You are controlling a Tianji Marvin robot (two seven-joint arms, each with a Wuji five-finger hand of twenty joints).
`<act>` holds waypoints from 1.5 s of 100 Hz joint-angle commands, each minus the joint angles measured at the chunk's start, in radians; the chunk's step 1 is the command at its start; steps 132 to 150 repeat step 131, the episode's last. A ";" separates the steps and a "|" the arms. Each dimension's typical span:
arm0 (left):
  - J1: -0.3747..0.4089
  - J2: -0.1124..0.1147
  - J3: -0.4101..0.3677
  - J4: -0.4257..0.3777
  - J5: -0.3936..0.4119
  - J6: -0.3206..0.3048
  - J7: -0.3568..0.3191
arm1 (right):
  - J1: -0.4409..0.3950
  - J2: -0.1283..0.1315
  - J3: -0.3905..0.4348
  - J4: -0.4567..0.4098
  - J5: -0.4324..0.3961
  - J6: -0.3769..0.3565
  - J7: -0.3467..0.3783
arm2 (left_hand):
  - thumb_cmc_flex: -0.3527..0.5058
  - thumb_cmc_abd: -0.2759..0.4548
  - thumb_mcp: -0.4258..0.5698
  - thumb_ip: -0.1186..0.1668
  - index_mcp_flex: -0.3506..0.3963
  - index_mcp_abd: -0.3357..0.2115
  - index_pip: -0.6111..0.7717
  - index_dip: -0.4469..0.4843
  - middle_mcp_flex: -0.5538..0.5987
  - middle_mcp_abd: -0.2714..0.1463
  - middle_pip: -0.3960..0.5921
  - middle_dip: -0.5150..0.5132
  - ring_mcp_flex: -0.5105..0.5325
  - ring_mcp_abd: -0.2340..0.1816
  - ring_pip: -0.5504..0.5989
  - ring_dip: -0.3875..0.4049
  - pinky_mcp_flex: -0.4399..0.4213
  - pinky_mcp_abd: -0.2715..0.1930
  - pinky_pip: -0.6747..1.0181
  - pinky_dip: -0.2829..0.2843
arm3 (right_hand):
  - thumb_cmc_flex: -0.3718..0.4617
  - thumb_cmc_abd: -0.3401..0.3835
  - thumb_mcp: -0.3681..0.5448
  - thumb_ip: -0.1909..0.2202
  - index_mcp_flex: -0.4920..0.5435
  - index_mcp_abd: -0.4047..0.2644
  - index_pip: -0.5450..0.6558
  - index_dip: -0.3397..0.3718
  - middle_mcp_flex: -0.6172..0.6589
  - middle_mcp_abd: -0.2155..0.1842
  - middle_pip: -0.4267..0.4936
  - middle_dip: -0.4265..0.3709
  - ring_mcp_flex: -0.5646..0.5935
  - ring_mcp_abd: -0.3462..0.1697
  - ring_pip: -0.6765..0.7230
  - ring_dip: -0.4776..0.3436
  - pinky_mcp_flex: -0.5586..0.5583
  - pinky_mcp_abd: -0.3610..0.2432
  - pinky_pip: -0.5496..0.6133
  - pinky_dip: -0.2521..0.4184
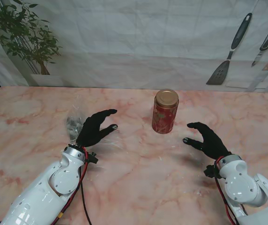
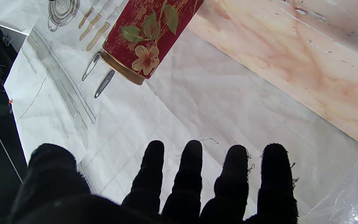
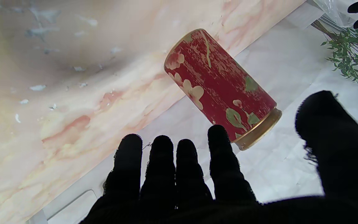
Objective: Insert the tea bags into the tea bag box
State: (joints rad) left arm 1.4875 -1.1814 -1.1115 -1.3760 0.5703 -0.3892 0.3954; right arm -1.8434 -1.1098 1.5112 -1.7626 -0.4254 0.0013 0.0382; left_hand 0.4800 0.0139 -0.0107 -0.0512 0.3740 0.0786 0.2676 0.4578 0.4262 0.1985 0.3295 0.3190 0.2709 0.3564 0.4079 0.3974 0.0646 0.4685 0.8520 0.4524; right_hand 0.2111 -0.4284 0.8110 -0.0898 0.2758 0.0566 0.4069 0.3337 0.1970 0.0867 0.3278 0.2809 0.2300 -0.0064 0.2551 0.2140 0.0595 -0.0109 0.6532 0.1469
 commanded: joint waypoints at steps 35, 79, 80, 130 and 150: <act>0.055 0.002 -0.001 0.015 0.016 -0.030 0.010 | -0.027 -0.007 -0.015 0.078 0.062 -0.087 0.003 | -0.026 0.039 -0.018 0.030 0.026 -0.021 -0.014 -0.006 0.012 -0.044 0.003 -0.017 -0.024 -0.025 -0.052 -0.007 -0.007 -0.018 -0.011 -0.015 | -0.004 0.011 -0.014 0.006 -0.013 -0.021 -0.021 0.020 -0.029 -0.022 -0.016 0.022 -0.028 -0.040 -0.019 -0.018 -0.004 -0.048 -0.044 0.024; 0.058 0.001 0.004 0.022 0.013 -0.031 0.013 | -0.023 -0.003 -0.013 0.087 0.063 -0.084 0.027 | -0.023 0.038 -0.019 0.030 0.026 -0.021 -0.012 -0.006 0.015 -0.047 0.007 -0.015 -0.021 -0.025 -0.049 -0.006 -0.006 -0.019 -0.009 -0.015 | 0.000 0.017 -0.019 0.008 -0.019 -0.015 -0.030 0.033 -0.031 -0.024 -0.029 0.026 -0.035 -0.041 -0.018 -0.017 0.000 -0.052 -0.058 0.044; 0.058 0.001 0.005 0.022 0.012 -0.031 0.013 | -0.023 -0.003 -0.013 0.086 0.063 -0.084 0.027 | -0.022 0.037 -0.018 0.030 0.025 -0.021 -0.012 -0.006 0.014 -0.045 0.007 -0.015 -0.022 -0.024 -0.050 -0.006 -0.006 -0.019 -0.009 -0.015 | 0.001 0.017 -0.019 0.008 -0.019 -0.016 -0.030 0.033 -0.031 -0.023 -0.029 0.027 -0.034 -0.041 -0.018 -0.017 0.000 -0.052 -0.058 0.045; 0.048 0.000 0.016 0.024 0.019 -0.035 0.021 | -0.029 -0.001 -0.007 0.082 0.058 -0.088 0.030 | -0.022 0.037 -0.018 0.030 0.026 -0.020 -0.012 -0.007 0.016 -0.048 0.008 -0.013 -0.020 -0.025 -0.050 -0.006 -0.005 -0.020 -0.009 -0.016 | 0.002 0.022 -0.024 0.009 -0.021 -0.015 -0.038 0.043 -0.032 -0.024 -0.045 0.032 -0.041 -0.042 -0.018 -0.017 0.001 -0.052 -0.070 0.066; 0.048 0.000 0.016 0.024 0.019 -0.035 0.021 | -0.029 -0.001 -0.006 0.082 0.058 -0.088 0.030 | -0.022 0.037 -0.018 0.030 0.026 -0.020 -0.012 -0.007 0.016 -0.048 0.008 -0.013 -0.020 -0.025 -0.050 -0.006 -0.005 -0.020 -0.009 -0.016 | 0.002 0.022 -0.024 0.009 -0.021 -0.015 -0.038 0.043 -0.032 -0.024 -0.045 0.032 -0.041 -0.042 -0.018 -0.017 0.001 -0.052 -0.070 0.066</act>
